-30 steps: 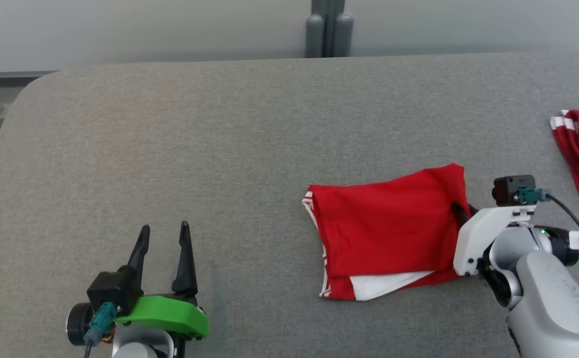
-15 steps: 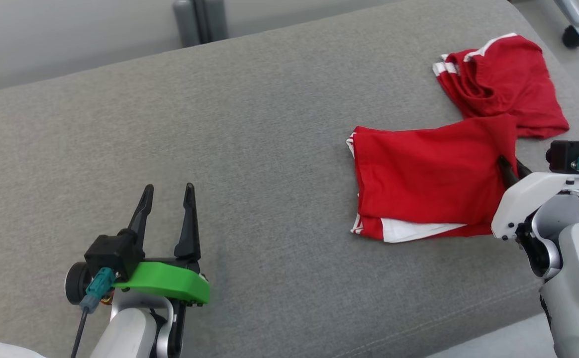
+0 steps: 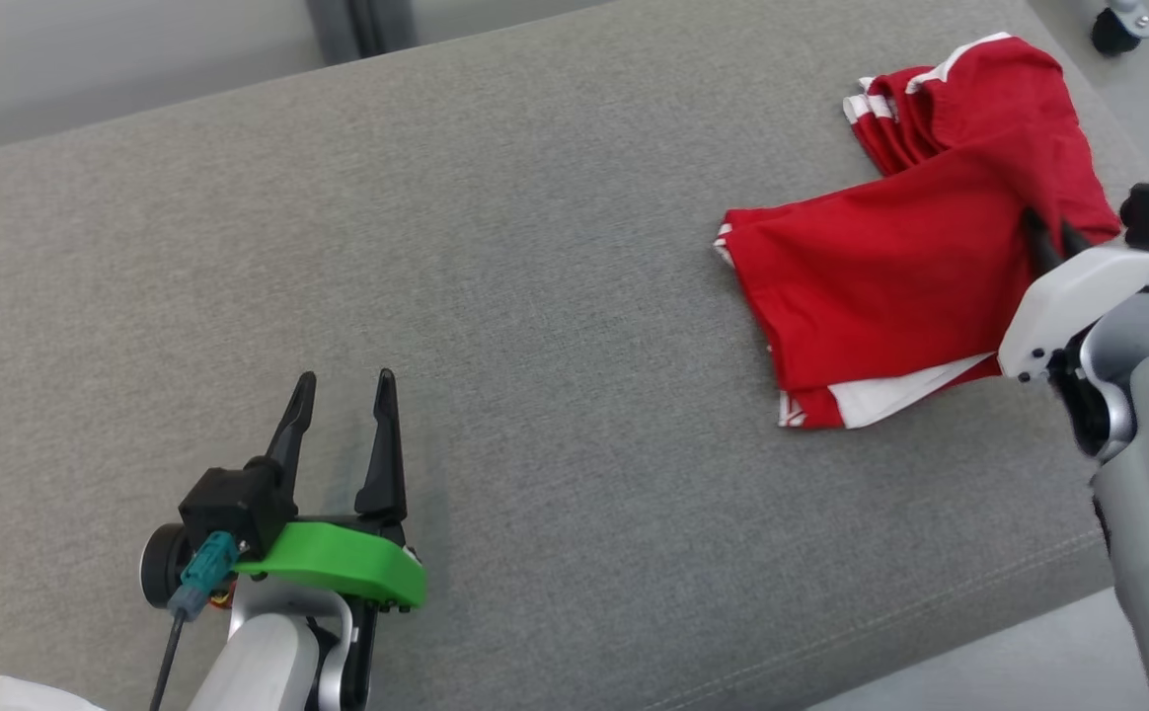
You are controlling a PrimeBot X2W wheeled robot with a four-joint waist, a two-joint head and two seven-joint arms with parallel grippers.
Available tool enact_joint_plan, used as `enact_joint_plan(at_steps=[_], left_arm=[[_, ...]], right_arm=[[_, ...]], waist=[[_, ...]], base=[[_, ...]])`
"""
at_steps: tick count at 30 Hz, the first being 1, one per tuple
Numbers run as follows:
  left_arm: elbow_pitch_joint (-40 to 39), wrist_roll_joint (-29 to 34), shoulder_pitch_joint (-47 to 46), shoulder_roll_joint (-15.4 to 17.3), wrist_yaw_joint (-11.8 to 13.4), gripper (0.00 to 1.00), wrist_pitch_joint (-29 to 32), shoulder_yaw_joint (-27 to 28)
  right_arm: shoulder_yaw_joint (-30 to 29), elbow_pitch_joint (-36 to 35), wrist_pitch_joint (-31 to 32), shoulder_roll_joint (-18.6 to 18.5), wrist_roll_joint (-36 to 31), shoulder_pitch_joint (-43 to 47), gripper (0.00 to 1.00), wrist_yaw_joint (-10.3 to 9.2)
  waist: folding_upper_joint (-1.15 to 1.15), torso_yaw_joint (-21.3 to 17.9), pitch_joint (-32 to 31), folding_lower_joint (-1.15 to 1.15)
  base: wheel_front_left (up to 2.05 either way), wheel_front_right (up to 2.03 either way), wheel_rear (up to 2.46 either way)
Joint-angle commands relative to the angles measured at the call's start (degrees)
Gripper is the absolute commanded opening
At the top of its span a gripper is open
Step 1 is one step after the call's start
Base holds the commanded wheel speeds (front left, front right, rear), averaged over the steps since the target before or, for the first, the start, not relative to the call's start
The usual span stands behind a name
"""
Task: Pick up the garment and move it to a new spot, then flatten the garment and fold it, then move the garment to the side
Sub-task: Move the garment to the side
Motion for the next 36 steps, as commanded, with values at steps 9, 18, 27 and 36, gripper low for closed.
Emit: enact_joint_plan(at_steps=[9, 18, 27, 36], left_arm=[[0.0, -0.5, 1.1, -0.6, 0.2, 1.0, -0.9, 0.0], [-0.8, 0.4, -0.2, -0.6, 0.0, 1.0, -0.9, -0.6], [-1.1, 0.8, -1.5, -0.2, 0.0, 1.0, -0.9, -1.1], [-0.7, 0.3, -0.9, 0.3, 0.9, 1.0, -0.7, -0.5]], right_arm=[[-5.1, 4.7, 1.1, -7.7, -6.0, -7.5, 0.0, -0.11], [-11.2, 7.1, 4.5, -15.2, -12.3, -11.5, 0.0, -0.11], [-21.2, 9.6, 2.6, -16.6, -22.7, -13.2, 1.0, -0.11], [-21.7, 11.6, -3.0, -10.9, -25.7, -14.7, 1.0, -0.11]], waist=[[0.0, 9.2, -0.3, 0.0], [0.0, 13.8, 2.3, 0.0], [0.0, 15.6, 4.8, 0.0], [0.0, 14.4, 4.0, 0.0]], base=[[0.0, 0.0, 0.0], [0.0, 0.0, 0.0], [0.0, 0.0, 0.0], [0.0, 0.0, 0.0]])
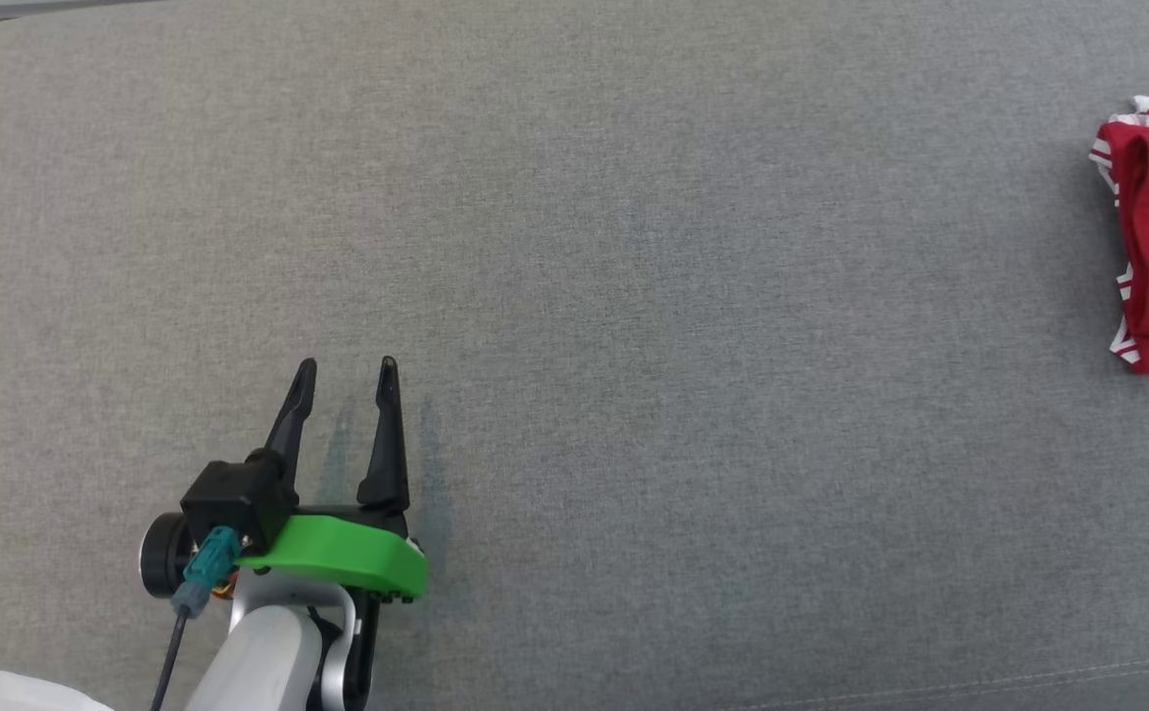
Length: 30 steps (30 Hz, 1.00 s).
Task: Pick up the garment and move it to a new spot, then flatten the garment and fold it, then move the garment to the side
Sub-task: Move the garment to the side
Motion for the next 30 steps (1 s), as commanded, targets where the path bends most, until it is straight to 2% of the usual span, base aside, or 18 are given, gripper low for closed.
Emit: enact_joint_plan(at_steps=[1, 10, 16, 24, 30], left_arm=[[0.0, -0.4, -0.2, 0.5, 0.3, 1.0, 0.2, 0.3], [0.8, -2.6, -1.3, 0.4, 0.0, 1.0, 0.1, 2.2], [3.1, -3.7, -1.2, 0.5, 0.5, 1.0, -0.2, 4.4], [5.3, -3.6, 2.9, -0.4, 1.3, 1.0, -0.7, 6.7], [5.5, -2.2, 7.1, -1.7, 1.0, 1.0, -0.6, 6.6]], right_arm=[[1.1, 0.5, -0.9, 0.6, 0.5, -0.8, 1.0, -0.11], [9.6, 0.4, -6.8, 4.5, 5.9, -1.5, 1.0, -0.11], [13.3, -1.2, -12.3, 10.2, 11.3, 3.0, 1.0, -0.11], [19.0, -7.1, -16.8, 18.7, 16.2, 15.3, 1.0, -0.11], [22.0, -14.9, -18.0, 21.2, 17.7, 27.4, 1.0, -0.11]], waist=[[0.0, -0.8, -0.8, 0.0], [0.0, -2.4, -5.1, 0.0], [0.0, -3.2, -9.6, 0.0], [0.0, -3.0, -15.3, 0.0], [0.0, -1.2, -18.5, 0.0]], base=[[0.0, 0.0, 0.0], [0.0, 0.0, 0.0], [0.0, 0.0, 0.0], [0.0, 0.0, 0.0], [0.0, 0.0, 0.0]])
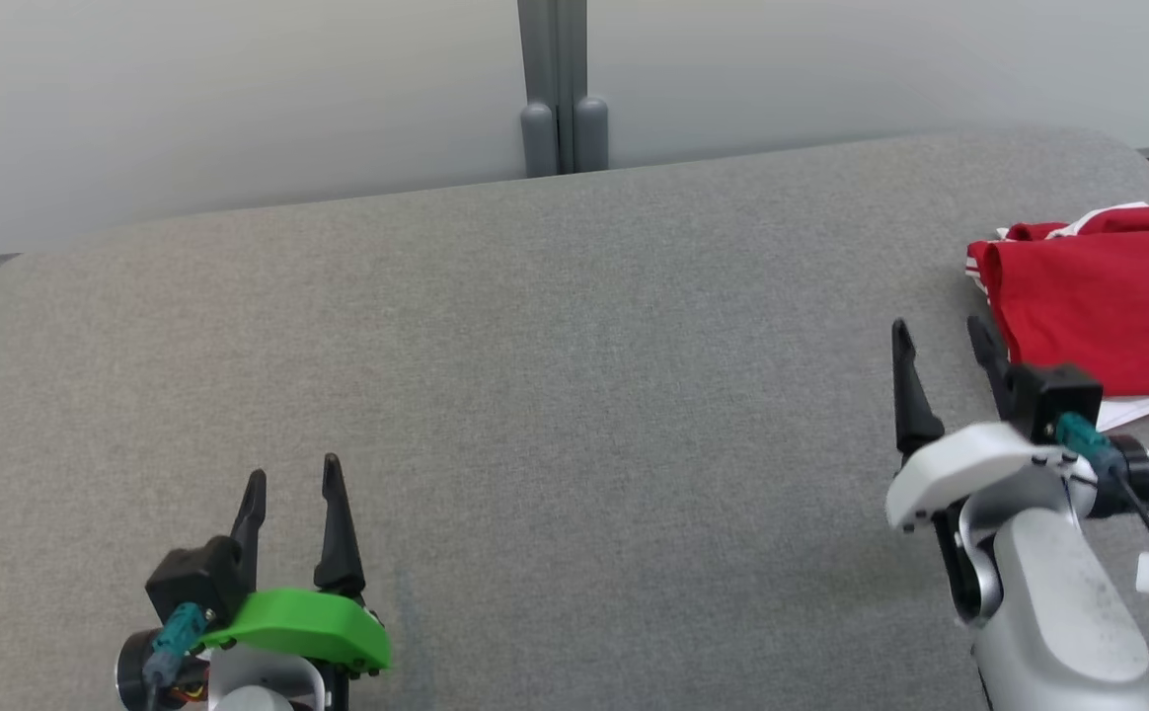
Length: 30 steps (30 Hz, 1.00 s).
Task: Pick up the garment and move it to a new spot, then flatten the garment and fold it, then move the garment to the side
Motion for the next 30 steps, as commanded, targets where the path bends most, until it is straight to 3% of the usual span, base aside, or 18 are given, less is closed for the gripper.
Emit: enact_joint_plan(at_steps=[1, 12, 30], left_arm=[[0.0, 0.8, 1.3, -0.2, -0.2, 1.0, -0.2, -0.1], [0.1, 2.5, 5.0, 0.3, -1.0, 1.0, -0.2, -1.7], [-0.6, 1.9, 5.3, 0.6, 0.4, 1.0, 0.9, -2.3]], right_arm=[[0.6, -1.8, -0.3, 0.2, 0.2, 2.7, 1.0, -0.09], [6.1, -12.8, 0.3, 0.3, 7.7, 15.5, 1.0, -0.09], [6.3, -16.5, 3.0, 0.3, 7.3, 18.8, 1.0, -0.1]], waist=[[0.0, 1.5, -2.1, 0.0], [0.0, 3.4, -3.1, 0.0], [0.0, 3.5, -3.4, 0.0]], base=[[0.0, 0.0, 0.0], [0.0, 0.0, 0.0], [0.0, 0.0, 0.0]])
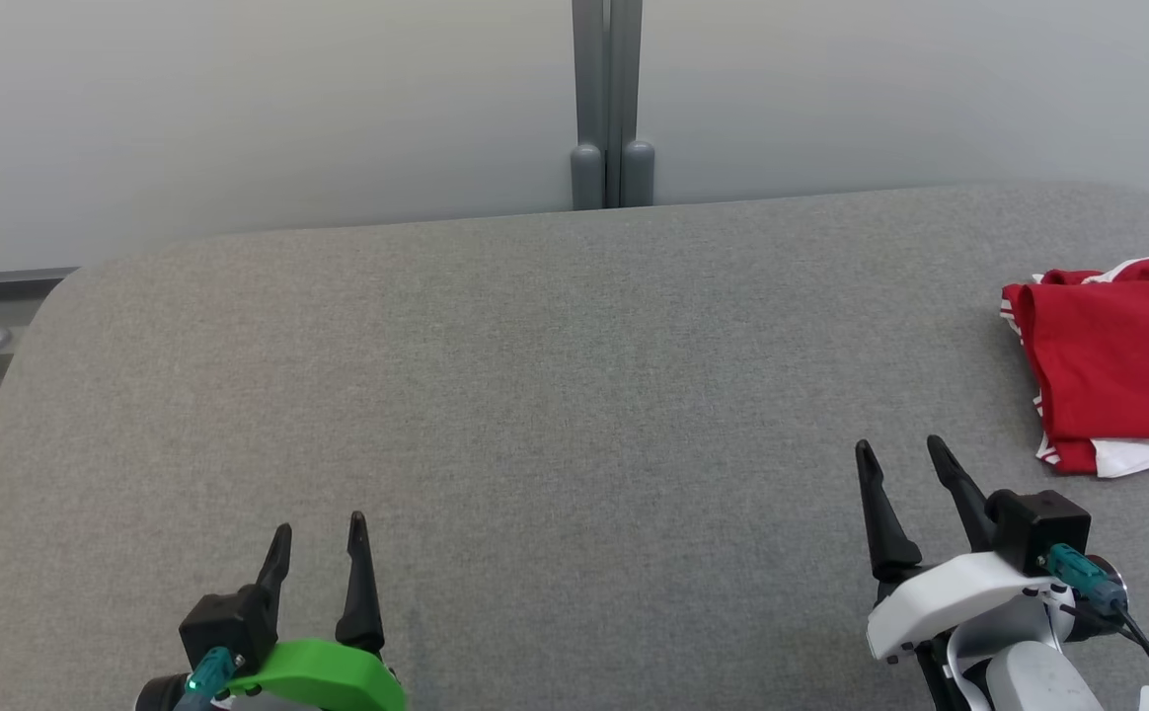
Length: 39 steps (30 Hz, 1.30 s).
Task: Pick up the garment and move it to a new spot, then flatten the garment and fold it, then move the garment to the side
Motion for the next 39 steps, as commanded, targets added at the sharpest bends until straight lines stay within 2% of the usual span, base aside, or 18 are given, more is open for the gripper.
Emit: enact_joint_plan(at_steps=[1, 11, 12, 16, 39], left_arm=[[-0.2, -0.4, 0.4, 0.3, 0.4, 1.0, 0.2, -0.1], [-0.4, -0.9, 0.2, 0.5, 0.9, 1.0, 1.1, -0.5], [-0.2, -0.8, 0.0, 0.1, 0.6, 0.0, 1.2, -0.4], [1.3, -1.2, 0.5, -0.1, 0.5, 0.0, 1.4, -0.4], [0.3, -20.0, -1.3, -1.5, -4.2, 0.0, 7.0, 6.5]], right_arm=[[0.0, -0.3, 0.1, -0.1, -0.2, 0.5, 1.0, -0.1], [0.1, -0.3, 0.4, -0.1, 0.0, 0.6, 1.0, -0.1], [0.2, -0.2, 0.3, 0.0, 0.0, 0.1, 0.0, 0.0], [0.1, 1.5, 0.4, 0.3, 0.4, 1.0, 0.0, 0.01], [-2.6, 0.5, 5.3, 0.1, 23.9, -0.1, 0.0, -0.01]], waist=[[0.0, 0.0, 0.0, 0.0], [0.0, 0.1, -0.3, 0.0], [0.0, 0.1, -0.3, 0.0], [0.0, 0.1, -0.3, 0.0], [0.0, 0.2, 0.1, 0.0]], base=[[0.0, 0.0, 0.0], [0.0, 0.0, 0.0], [0.0, 0.0, 0.0], [0.0, 0.0, 0.0], [0.0, 0.0, 0.0]])
